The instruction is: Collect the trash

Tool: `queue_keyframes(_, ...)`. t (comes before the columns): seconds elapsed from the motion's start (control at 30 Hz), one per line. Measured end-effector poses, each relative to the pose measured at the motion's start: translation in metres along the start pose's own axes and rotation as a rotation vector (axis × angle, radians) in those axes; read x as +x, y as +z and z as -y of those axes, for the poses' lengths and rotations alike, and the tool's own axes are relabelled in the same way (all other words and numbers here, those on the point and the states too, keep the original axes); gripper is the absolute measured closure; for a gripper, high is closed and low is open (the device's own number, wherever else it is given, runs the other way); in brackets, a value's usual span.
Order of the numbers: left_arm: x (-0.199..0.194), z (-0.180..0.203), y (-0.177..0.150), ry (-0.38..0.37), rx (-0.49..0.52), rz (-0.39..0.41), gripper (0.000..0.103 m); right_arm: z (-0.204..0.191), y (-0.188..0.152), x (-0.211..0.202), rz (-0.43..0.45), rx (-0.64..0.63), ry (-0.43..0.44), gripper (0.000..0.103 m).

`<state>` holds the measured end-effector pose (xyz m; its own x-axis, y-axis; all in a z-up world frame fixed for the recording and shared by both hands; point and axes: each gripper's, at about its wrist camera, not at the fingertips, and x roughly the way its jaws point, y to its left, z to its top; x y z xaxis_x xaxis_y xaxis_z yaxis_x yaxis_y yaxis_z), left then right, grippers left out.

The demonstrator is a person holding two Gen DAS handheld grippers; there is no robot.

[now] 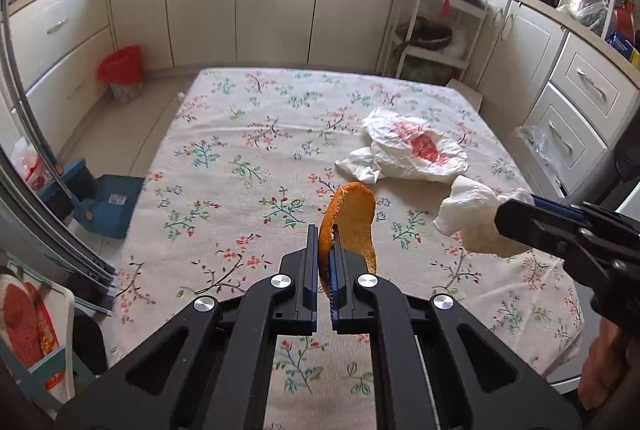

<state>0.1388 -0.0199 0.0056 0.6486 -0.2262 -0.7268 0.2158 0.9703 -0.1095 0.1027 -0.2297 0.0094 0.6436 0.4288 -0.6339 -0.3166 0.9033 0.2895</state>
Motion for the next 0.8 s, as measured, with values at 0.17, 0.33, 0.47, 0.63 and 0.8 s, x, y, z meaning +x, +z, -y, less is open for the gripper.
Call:
queue_keyframes(0.17, -0.034, -0.004, -0.009, 0.024, -0.008, 0.066, 0.099, -0.007, -0.002, -0.022, 0.067, -0.001, 0.026, 0.084)
queue_keyframes(0.33, -0.064, -0.009, -0.018, 0.035, -0.026, 0.129, 0.099, -0.016, -0.011, -0.044, 0.128, -0.008, 0.044, 0.084)
queue_keyframes(0.47, -0.079, -0.009, -0.028, 0.036, -0.034, 0.15, 0.099, -0.021, -0.023, -0.058, 0.154, -0.01, 0.048, 0.084)
queue_keyframes(0.63, -0.095, -0.005, -0.041, 0.034, -0.027, 0.173, 0.099, -0.025, -0.04, -0.069, 0.159, 0.003, 0.053, 0.084)
queue_keyframes(0.8, -0.108, -0.002, -0.056, 0.035, -0.026, 0.183, 0.099, -0.028, -0.054, -0.075, 0.154, 0.015, 0.053, 0.084)
